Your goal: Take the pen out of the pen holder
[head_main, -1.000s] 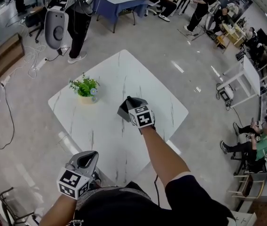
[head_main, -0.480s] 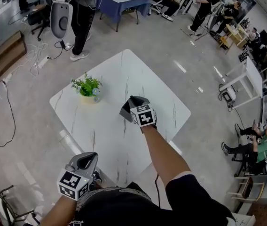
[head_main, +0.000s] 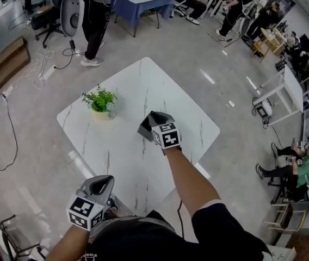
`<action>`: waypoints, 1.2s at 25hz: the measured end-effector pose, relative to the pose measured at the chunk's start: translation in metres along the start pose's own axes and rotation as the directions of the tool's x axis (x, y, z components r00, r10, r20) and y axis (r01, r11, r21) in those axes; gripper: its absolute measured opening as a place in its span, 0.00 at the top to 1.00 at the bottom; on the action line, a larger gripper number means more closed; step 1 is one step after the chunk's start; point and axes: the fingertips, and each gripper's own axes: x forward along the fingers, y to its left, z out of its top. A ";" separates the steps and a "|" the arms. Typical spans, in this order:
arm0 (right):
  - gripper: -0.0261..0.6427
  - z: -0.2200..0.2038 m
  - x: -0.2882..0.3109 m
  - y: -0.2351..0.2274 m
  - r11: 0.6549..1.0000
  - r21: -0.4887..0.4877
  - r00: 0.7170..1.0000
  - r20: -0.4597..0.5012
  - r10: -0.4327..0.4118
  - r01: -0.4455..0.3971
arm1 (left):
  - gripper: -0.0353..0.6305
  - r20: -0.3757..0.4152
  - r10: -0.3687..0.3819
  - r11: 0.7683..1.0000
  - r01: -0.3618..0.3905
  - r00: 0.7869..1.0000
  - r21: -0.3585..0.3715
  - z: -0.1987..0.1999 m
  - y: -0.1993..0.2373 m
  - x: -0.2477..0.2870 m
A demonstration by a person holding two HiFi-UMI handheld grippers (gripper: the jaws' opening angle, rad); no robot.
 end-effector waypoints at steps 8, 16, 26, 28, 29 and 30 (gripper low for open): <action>0.87 0.024 -0.028 -0.003 0.999 0.043 0.997 0.076 -0.009 0.005 | 0.86 0.008 -0.026 1.000 0.026 1.000 0.018 0.006 -0.007 0.004; 0.87 0.059 -0.069 -0.001 0.999 0.051 0.990 0.144 -0.003 -0.005 | 0.86 0.040 -0.057 0.997 0.055 0.998 0.049 0.018 -0.018 0.004; 0.87 0.097 -0.139 0.021 0.999 0.027 0.969 0.245 0.021 -0.028 | 0.86 0.069 -0.097 0.991 0.090 0.993 0.096 0.032 -0.030 0.005; 0.87 0.105 -0.154 0.027 0.999 0.023 0.962 0.270 0.029 -0.037 | 0.86 0.075 -0.102 0.990 0.094 0.992 0.105 0.034 -0.033 0.005; 0.87 0.108 -0.162 0.031 0.999 0.023 0.958 0.284 0.034 -0.042 | 0.86 0.078 -0.105 0.989 0.096 0.991 0.109 0.034 -0.034 0.004; 0.87 0.110 -0.170 0.034 0.999 0.024 0.954 0.298 0.038 -0.048 | 0.86 0.081 -0.109 0.989 0.099 0.991 0.113 0.035 -0.036 0.004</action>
